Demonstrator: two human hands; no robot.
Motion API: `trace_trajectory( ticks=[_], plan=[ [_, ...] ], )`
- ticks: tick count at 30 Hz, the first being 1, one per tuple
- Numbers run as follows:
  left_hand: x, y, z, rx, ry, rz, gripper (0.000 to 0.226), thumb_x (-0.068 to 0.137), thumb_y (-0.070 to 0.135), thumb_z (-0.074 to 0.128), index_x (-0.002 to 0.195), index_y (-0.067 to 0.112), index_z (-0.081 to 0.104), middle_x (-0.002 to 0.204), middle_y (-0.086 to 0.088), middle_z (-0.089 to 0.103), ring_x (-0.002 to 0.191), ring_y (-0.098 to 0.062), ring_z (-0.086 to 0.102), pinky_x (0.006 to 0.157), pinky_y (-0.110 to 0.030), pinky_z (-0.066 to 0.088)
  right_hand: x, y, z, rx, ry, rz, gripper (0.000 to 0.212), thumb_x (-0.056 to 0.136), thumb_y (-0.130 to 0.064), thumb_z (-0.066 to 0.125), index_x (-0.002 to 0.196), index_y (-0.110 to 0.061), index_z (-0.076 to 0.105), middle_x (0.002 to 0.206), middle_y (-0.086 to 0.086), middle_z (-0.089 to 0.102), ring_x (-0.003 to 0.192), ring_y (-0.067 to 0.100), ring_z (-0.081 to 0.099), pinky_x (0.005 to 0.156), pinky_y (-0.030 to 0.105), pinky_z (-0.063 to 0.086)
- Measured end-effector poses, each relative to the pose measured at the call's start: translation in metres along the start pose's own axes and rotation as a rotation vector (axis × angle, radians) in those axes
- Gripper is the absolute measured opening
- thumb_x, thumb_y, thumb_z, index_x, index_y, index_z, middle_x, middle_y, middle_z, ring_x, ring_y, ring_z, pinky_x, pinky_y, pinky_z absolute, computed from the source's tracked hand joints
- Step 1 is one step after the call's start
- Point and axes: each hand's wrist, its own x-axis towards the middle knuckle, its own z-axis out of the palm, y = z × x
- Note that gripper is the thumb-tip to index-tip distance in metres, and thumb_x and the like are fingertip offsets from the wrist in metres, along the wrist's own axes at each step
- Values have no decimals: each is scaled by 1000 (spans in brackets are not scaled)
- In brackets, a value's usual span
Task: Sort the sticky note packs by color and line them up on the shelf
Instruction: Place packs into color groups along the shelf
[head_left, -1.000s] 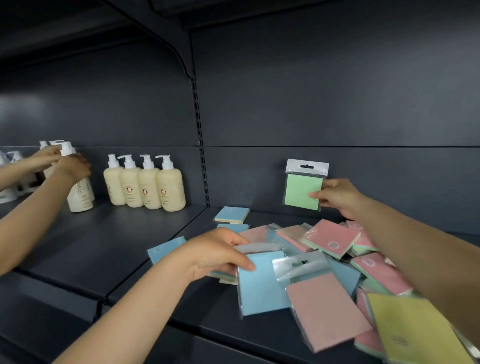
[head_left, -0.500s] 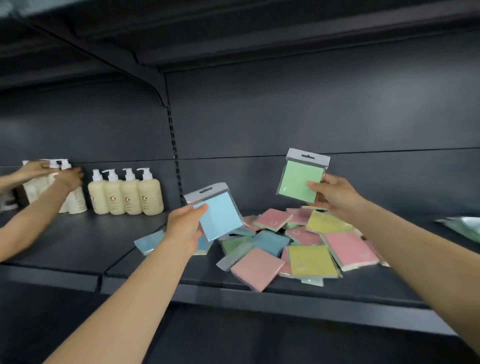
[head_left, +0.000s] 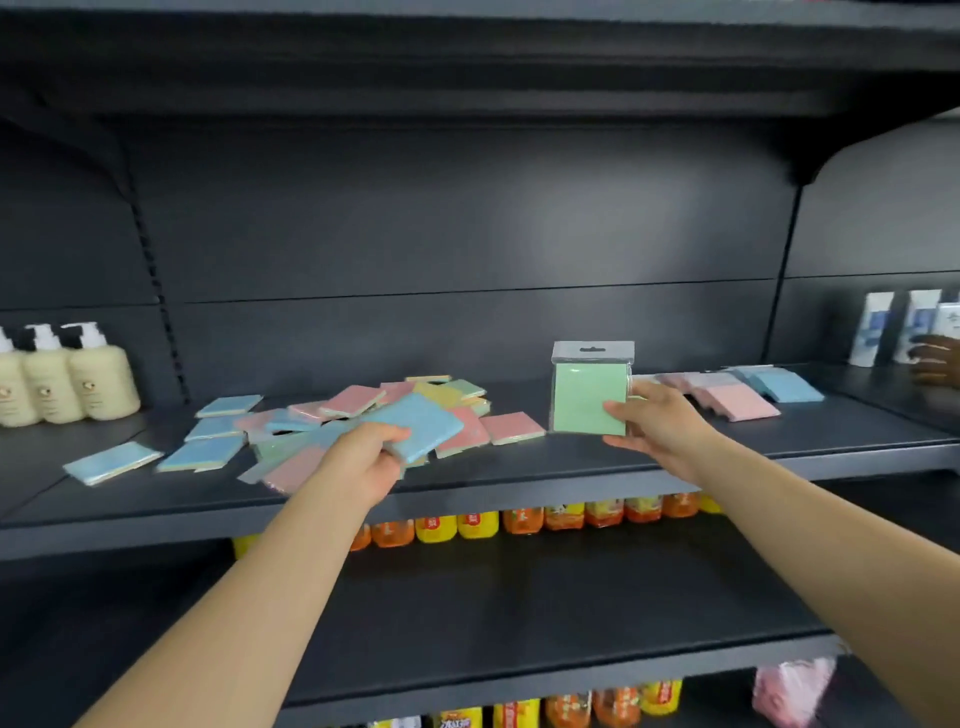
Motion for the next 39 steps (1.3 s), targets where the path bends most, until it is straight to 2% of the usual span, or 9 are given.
trace_trajectory(
  ticks=[5, 13, 16, 18, 20, 23, 28, 34, 39],
  plan=[
    [-7, -30, 48, 11, -34, 26, 56, 85, -18, 46, 136, 5, 43, 134, -12, 53, 123, -29, 51, 103, -45, 42, -11, 3, -61, 1, 105, -6, 33, 93, -5, 56, 125, -11, 52, 118, 6, 64, 105, 21, 62, 70, 28, 53],
    [4, -89, 149, 5, -24, 59, 35, 86, -14, 52, 111, 10, 52, 115, -8, 58, 112, -26, 55, 92, -41, 47, 7, 22, -168, -101, 196, -14, 14, 90, -10, 61, 102, -16, 65, 109, 6, 68, 104, 23, 63, 86, 33, 51],
    [24, -106, 177, -33, 3, 35, 34, 87, -12, 51, 115, 7, 53, 121, -11, 59, 115, -28, 55, 91, -39, 47, 31, 28, -197, -170, 181, 0, 13, 89, -11, 64, 102, -10, 65, 104, 6, 69, 100, 21, 64, 82, 31, 52],
    [38, -118, 189, -48, 25, 27, 36, 87, -10, 52, 120, 6, 53, 127, -12, 58, 112, -26, 55, 87, -36, 47, 52, 32, -207, -211, 149, 26, 4, 88, -10, 65, 84, -9, 62, 86, 3, 65, 88, 17, 62, 80, 30, 52],
    [48, -129, 196, -47, 71, 38, 35, 87, -9, 53, 118, 7, 54, 128, -12, 58, 112, -25, 56, 88, -37, 47, 76, 40, -209, -247, 108, 47, 20, 88, -9, 64, 70, -11, 55, 73, 1, 58, 79, 17, 59, 78, 29, 52],
    [57, -143, 202, -37, 155, 90, 33, 86, -9, 55, 114, 9, 54, 124, -11, 59, 117, -27, 55, 97, -41, 46, 108, 55, -200, -294, 24, 73, 10, 84, -14, 69, 81, -7, 62, 87, 6, 66, 89, 25, 63, 85, 34, 53],
    [71, -159, 202, -42, 169, 155, 25, 90, -7, 51, 107, 12, 55, 123, -10, 59, 114, -24, 55, 98, -41, 44, 145, 72, -178, -449, -73, -48, 27, 84, -21, 69, 70, -3, 56, 71, 4, 50, 68, 17, 43, 63, 28, 33],
    [80, -179, 222, -81, 110, 152, 30, 95, -2, 44, 124, 1, 52, 123, -14, 60, 100, -20, 61, 78, -31, 48, 166, 76, -175, -528, -49, -125, 53, 83, -19, 69, 57, -27, 24, 59, -12, 30, 53, 5, 28, 51, 17, 25],
    [72, -200, 279, 9, 16, 166, 28, 94, -3, 45, 118, 2, 57, 107, -9, 67, 99, -21, 63, 86, -34, 48, 151, 72, -200, -311, 5, -253, 19, 93, -24, 56, 74, -21, 57, 68, -8, 57, 65, 11, 50, 60, 13, 38]
  ],
)
